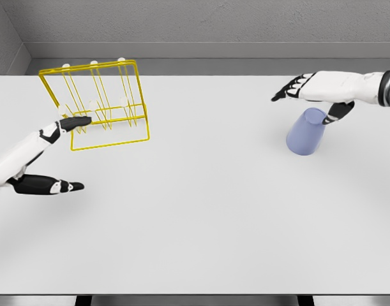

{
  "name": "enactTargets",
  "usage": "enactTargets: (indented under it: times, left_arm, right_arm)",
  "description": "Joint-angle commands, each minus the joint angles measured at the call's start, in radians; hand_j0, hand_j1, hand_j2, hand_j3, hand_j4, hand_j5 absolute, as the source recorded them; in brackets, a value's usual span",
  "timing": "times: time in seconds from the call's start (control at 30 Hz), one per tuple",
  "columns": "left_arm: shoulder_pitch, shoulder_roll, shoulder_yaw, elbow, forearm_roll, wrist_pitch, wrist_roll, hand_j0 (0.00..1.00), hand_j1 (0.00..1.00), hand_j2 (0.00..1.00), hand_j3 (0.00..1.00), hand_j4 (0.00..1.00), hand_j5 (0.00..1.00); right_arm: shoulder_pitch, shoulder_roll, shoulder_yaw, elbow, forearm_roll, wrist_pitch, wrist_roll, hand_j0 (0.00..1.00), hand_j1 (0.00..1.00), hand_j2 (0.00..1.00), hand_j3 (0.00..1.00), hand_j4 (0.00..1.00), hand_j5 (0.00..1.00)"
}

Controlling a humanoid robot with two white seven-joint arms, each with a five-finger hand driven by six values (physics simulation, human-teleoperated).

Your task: Place the cup on the cup holder with both arms

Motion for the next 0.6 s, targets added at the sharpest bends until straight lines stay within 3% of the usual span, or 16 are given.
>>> enactTargets:
  times: [0.0, 0.13, 0.2, 0.3, 0.43, 0.5, 0.57]
  left_arm:
    - [0.0, 0.015, -0.059, 0.0, 0.138, 0.001, 0.001, 1.0, 1.0, 1.0, 1.0, 1.0, 1.0]
    - [-0.011, 0.038, -0.099, 0.0, 0.308, 0.001, 0.001, 1.0, 1.0, 1.0, 1.0, 1.0, 1.0]
    - [-0.029, 0.059, -0.123, 0.0, 0.391, 0.001, 0.001, 1.0, 1.0, 1.0, 1.0, 1.0, 1.0]
    - [-0.043, 0.114, -0.165, 0.0, 0.416, 0.001, 0.001, 1.0, 1.0, 1.0, 1.0, 1.0, 1.0]
    - [-0.123, 0.139, -0.287, 0.0, 0.43, 0.001, -0.001, 1.0, 1.0, 1.0, 1.0, 1.0, 1.0]
    - [-0.178, 0.139, -0.358, 0.0, 0.43, 0.001, -0.004, 1.0, 1.0, 1.0, 1.0, 1.0, 1.0]
    - [-0.196, 0.136, -0.386, 0.0, 0.431, 0.027, -0.005, 1.0, 1.0, 1.0, 1.0, 1.0, 1.0]
  right_arm:
    - [0.0, 0.013, 0.002, 0.037, 0.01, 0.003, 0.0, 1.0, 1.0, 1.0, 1.0, 1.0, 1.0]
    - [-0.003, 0.002, 0.002, 0.023, 0.008, 0.003, 0.0, 1.0, 1.0, 1.0, 1.0, 1.0, 1.0]
    - [-0.006, -0.03, 0.001, -0.024, 0.004, 0.003, 0.0, 1.0, 1.0, 1.0, 1.0, 1.0, 1.0]
    - [-0.006, -0.043, 0.001, -0.032, 0.002, 0.003, 0.0, 1.0, 1.0, 1.0, 1.0, 1.0, 1.0]
    - [-0.003, -0.073, 0.001, -0.086, 0.001, 0.003, 0.0, 1.0, 1.0, 1.0, 1.0, 1.0, 1.0]
    - [0.003, -0.075, 0.011, -0.087, 0.001, 0.003, 0.0, 1.0, 1.0, 1.0, 1.0, 1.0, 1.0]
    - [0.005, -0.067, 0.036, -0.078, 0.004, 0.003, 0.0, 1.0, 1.0, 1.0, 1.0, 1.0, 1.0]
